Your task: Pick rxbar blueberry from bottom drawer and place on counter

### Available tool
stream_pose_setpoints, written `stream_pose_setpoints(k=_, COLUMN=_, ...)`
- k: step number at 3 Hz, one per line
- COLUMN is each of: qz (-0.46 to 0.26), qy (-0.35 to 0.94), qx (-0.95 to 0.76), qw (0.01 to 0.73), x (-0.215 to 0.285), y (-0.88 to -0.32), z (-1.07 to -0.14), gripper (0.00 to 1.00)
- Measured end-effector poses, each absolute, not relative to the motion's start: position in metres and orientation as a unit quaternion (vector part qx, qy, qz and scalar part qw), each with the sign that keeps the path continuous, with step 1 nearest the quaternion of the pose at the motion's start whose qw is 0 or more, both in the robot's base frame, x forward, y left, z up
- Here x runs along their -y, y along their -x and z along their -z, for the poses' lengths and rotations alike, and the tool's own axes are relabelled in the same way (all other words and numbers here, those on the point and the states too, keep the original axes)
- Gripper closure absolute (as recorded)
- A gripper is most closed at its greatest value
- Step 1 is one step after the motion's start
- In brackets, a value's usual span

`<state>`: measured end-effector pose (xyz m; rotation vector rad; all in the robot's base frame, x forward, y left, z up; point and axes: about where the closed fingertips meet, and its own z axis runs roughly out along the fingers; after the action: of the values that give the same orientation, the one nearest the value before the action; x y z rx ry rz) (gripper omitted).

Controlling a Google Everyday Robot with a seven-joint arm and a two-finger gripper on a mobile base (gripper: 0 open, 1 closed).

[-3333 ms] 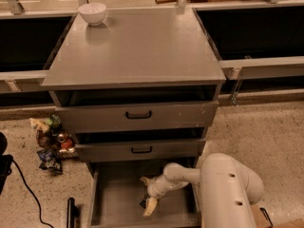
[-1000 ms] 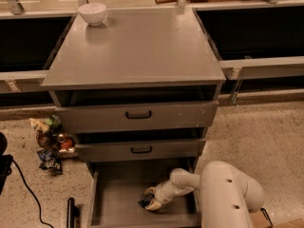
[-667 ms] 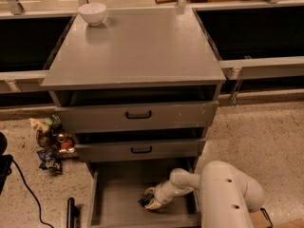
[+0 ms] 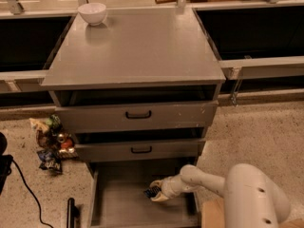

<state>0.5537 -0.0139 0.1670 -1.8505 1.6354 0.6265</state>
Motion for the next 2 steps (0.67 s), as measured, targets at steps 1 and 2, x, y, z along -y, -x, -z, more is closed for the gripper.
stream_pose_setpoints(k=1, qz=-0.21, qy=0.709, qx=-0.584, qw=0.336, x=0.0304, y=-0.5585, z=-0.2174, gripper=1.0)
stream_pose_setpoints(k=2, qz=-0.21, qy=0.709, qx=-0.584, qw=0.337, x=0.0304, y=-0.5585, z=-0.2176, gripper=1.0)
